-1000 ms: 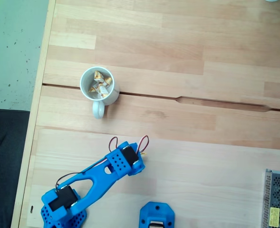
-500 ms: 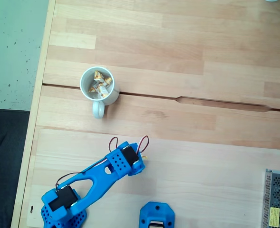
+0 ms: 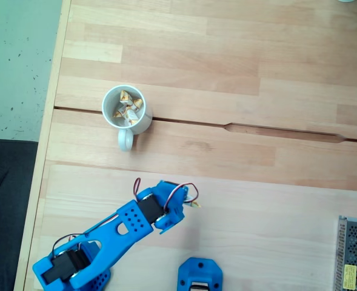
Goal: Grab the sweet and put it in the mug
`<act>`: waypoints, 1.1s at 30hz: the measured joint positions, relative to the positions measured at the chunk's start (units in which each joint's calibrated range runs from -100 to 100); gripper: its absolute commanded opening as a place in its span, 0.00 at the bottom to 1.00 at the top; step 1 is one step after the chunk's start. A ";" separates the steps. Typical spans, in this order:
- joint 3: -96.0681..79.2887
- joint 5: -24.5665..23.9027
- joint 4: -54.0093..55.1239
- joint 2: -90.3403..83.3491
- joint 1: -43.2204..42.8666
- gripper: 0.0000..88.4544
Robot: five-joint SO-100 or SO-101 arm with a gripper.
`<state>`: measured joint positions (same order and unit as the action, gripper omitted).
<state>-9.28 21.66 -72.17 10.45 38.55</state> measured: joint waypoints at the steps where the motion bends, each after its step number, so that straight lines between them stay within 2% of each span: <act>1: 1.43 -2.15 0.00 0.00 0.00 0.00; 7: 7.44 -14.31 0.00 -0.09 0.00 0.00; 17: 14.52 -28.91 -0.24 -0.36 0.00 0.00; 29: 16.23 -39.41 -0.33 -0.36 -1.55 0.00; 33: 16.94 -40.54 -0.33 -0.36 -4.58 0.00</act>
<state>7.66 -18.88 -72.50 10.08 33.97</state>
